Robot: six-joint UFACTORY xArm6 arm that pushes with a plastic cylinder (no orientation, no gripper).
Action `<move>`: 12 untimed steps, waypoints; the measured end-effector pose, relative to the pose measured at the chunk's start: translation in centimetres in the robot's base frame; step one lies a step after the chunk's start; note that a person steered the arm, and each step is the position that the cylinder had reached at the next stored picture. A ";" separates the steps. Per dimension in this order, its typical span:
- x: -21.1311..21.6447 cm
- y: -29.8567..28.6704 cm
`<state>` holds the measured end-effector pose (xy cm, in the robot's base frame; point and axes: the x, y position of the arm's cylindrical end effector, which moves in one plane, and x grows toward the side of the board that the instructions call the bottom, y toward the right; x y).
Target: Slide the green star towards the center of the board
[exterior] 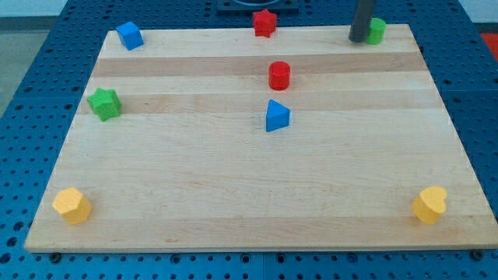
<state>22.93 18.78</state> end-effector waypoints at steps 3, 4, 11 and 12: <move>1.1 -6.0; 3.4 -10.6; 13.9 -49.2; 16.4 -49.2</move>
<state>39.34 -30.43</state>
